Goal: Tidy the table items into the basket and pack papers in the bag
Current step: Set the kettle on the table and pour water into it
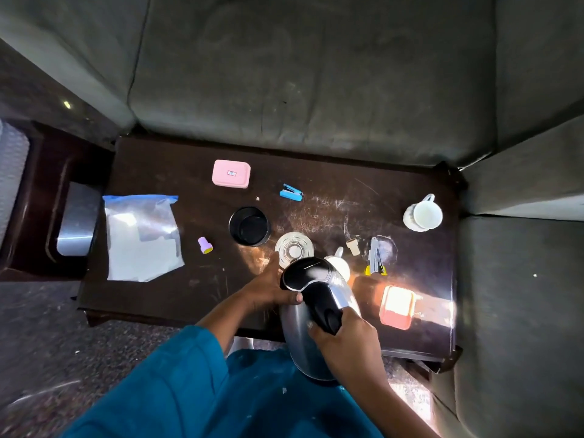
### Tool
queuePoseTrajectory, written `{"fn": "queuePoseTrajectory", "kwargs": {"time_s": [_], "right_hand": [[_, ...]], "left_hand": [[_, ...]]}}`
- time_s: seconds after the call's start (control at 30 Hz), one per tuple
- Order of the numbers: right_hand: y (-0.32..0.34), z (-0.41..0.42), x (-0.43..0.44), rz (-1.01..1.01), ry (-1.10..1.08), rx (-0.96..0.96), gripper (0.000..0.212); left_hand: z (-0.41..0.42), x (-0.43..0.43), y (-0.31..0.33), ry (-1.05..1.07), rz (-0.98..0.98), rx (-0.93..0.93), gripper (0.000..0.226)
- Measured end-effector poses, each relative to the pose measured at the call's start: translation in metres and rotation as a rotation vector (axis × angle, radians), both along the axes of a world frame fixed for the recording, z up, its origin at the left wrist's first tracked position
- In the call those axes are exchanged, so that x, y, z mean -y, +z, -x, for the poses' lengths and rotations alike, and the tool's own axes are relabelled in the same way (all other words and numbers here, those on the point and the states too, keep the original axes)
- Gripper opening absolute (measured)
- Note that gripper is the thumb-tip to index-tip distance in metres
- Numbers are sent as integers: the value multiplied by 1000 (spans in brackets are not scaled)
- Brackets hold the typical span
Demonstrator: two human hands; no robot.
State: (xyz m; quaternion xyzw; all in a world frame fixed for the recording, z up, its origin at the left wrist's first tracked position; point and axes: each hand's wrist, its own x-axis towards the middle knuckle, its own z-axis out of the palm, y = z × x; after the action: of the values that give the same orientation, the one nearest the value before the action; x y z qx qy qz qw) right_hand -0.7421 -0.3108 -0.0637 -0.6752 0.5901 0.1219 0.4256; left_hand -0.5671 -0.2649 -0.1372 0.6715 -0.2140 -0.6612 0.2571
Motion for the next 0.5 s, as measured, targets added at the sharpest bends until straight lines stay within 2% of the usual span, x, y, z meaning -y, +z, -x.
{"fn": "queuePoseTrajectory", "kwargs": {"time_s": [0.07,0.1,0.13,0.17,0.2,0.27,0.37,0.43,0.5], "right_hand": [[2,-2,0,4,0,0,38],[2,-3,1,5,4,1,37],[4,-4,1,4,9,0,36],[5,-5,2,0,12,-3,35],[6,-6,3,-5,14,-7,34],[8,-7,4,-9,22,-22,34],[12,-7,5,-6,16,-31,34],[13,-7,8,-3,4,-41,32],[15,-8,11,-7,15,-57,32]], "left_hand": [[-4,3,-3,86,-53,-68,159],[-5,4,-6,139,-72,-77,140],[-6,7,-9,185,-80,-45,112],[-6,11,-11,214,-55,39,83],[-7,14,-12,237,-22,119,65],[-10,20,-12,228,82,232,56],[-13,24,-17,6,233,449,46],[-17,26,-24,-163,192,611,54],[-23,31,-32,-300,143,683,55]]}}
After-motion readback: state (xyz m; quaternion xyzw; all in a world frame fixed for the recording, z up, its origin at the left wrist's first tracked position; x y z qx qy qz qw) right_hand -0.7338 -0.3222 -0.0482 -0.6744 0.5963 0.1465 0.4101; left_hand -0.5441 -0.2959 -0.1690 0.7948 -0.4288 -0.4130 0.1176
